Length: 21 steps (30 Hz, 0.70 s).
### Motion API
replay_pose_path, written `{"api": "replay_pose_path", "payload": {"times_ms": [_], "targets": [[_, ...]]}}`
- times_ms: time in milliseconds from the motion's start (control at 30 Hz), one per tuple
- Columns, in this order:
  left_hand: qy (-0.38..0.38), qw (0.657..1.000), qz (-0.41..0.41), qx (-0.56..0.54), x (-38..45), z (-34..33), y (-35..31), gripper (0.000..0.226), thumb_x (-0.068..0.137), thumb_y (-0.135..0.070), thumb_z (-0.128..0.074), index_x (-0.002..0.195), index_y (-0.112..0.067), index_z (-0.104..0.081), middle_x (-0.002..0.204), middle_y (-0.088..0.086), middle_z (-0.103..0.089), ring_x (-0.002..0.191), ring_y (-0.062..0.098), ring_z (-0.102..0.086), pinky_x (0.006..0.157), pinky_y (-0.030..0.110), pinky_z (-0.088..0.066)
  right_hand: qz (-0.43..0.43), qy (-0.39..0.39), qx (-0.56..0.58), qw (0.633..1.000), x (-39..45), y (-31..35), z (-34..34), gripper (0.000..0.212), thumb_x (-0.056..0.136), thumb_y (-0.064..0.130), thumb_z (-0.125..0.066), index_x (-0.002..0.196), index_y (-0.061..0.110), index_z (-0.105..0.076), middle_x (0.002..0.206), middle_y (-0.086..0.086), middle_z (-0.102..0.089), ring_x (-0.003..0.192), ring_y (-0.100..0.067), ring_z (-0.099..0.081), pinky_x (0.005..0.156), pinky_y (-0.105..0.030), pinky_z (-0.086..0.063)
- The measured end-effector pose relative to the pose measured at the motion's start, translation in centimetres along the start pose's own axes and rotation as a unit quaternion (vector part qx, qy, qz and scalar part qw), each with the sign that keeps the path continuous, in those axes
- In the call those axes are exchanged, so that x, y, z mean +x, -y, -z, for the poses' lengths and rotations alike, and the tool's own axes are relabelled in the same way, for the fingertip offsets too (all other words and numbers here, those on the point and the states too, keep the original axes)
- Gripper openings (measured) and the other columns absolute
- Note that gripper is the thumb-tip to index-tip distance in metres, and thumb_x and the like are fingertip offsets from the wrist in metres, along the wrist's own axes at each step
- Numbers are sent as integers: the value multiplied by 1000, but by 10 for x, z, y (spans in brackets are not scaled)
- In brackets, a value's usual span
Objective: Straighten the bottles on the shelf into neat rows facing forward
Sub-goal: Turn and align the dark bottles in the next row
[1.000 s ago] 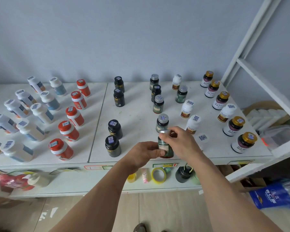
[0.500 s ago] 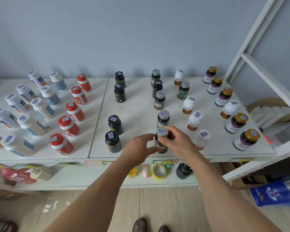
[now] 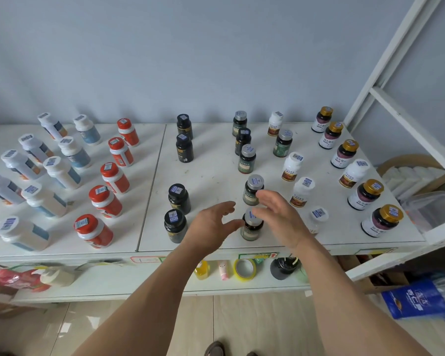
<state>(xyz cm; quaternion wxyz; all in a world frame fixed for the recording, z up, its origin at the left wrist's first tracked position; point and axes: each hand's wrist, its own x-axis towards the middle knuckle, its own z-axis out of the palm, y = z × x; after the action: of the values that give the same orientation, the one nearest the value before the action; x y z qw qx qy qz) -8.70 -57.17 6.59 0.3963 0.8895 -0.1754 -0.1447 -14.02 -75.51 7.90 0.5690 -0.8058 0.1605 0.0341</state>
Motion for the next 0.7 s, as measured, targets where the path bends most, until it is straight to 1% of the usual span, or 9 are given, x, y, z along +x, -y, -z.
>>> {"api": "replay_pose_path", "payload": {"times_ms": [67,133,233,333,400,500,600,667,700], "targets": [[-8,1000,-2,-20,6,5,-3,54,88,-48,-64,136,-25,-53,126,-9,-63,116,7,-56,97,21,-42,18,-47,-7,999,13,15,5,45,87,35,-67,130,30,-54,137,13,-55,128,-5,-49,110,-35,-38],[-19,999,-1,-30,15,8,-7,52,90,-46,-61,136,-23,-52,127,-7,-63,117,9,-57,97,21,-42,29,-74,-60,995,29,26,9,47,90,34,-64,135,27,-51,140,10,-52,131,-7,-46,108,-31,-37],[-15,999,16,-23,30,5,-10,53,91,-46,-59,138,-23,-50,131,-6,-60,120,11,-55,99,25,-41,12,-50,-131,990,53,29,13,60,90,36,-65,144,25,-42,149,5,-44,136,-11,-40,108,-31,-35],[9,999,36,-7,46,1,-13,57,91,-46,-59,142,-25,-45,137,-5,-56,123,14,-53,99,25,-40,-16,-13,-177,984,70,26,13,73,86,38,-70,149,24,-35,151,0,-41,136,-18,-40,107,-32,-34],[23,999,48,-10,57,-1,-12,58,91,-44,-60,143,-24,-43,139,-4,-54,124,15,-52,98,24,-39,-21,-1,-186,982,78,23,12,72,85,38,-72,146,24,-38,145,-1,-48,128,-19,-48,100,-29,-38],[49,996,70,-35,70,-4,-9,62,89,-42,-65,144,-24,-42,139,-5,-53,126,14,-50,95,21,-39,-7,-5,-186,983,87,16,13,56,85,38,-72,134,25,-50,124,1,-63,105,-15,-58,85,-26,-44],[71,990,76,-92,80,-5,-8,67,84,-37,-72,143,-24,-44,137,-6,-54,124,13,-51,98,22,-39,17,4,-183,983,94,20,19,55,84,42,-72,133,25,-53,118,8,-63,103,-12,-59,84,-24,-45],[86,986,68,-122,84,-5,-5,60,82,-33,-75,137,-25,-52,130,-9,-61,118,10,-56,101,26,-42,27,9,-176,984,97,24,22,59,81,45,-74,133,25,-55,119,9,-63,105,-11,-60,84,-23,-45],[91,983,65,-143,84,-6,-3,54,81,-29,-76,131,-25,-57,122,-9,-66,113,7,-60,101,28,-44,28,10,-167,985,98,26,21,59,79,46,-75,131,25,-56,118,9,-65,103,-10,-60,82,-22,-44]]}}
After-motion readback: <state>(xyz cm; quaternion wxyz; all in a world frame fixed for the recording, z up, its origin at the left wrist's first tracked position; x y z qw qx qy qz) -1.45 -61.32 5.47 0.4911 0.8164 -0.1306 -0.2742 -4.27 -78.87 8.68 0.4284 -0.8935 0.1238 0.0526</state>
